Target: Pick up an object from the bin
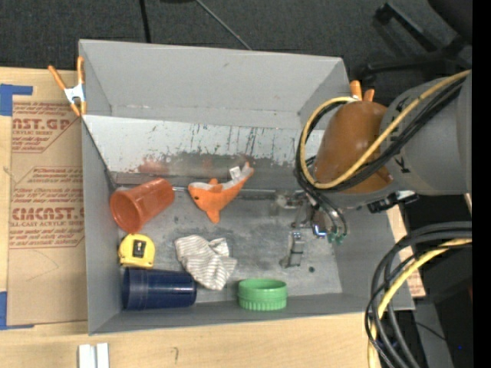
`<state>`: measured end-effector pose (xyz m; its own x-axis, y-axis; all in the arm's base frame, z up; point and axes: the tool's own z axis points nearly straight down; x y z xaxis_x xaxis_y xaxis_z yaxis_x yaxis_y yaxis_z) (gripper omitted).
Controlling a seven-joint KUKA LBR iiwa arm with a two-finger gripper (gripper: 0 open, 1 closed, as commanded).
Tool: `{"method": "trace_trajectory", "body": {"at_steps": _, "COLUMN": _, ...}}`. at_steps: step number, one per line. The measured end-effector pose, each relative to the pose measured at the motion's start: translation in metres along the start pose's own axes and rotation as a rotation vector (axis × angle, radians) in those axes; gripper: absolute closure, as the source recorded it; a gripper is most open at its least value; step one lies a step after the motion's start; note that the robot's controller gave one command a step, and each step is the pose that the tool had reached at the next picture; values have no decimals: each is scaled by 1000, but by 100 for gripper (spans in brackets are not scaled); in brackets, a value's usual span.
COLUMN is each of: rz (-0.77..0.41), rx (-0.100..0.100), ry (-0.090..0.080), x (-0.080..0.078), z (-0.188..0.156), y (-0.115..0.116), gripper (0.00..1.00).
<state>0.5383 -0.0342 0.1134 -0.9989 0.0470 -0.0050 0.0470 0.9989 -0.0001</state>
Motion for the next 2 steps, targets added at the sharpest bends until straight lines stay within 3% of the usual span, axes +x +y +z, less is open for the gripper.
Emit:
{"method": "trace_trajectory", "body": {"at_steps": 1, "rz": -5, "rx": -2, "ry": 4, "x": 15, "z": 41, "y": 54, "gripper": 0}}
{"method": "trace_trajectory", "body": {"at_steps": 2, "rz": 32, "rx": -2, "ry": -4, "x": 43, "z": 43, "y": 47, "gripper": 0}}
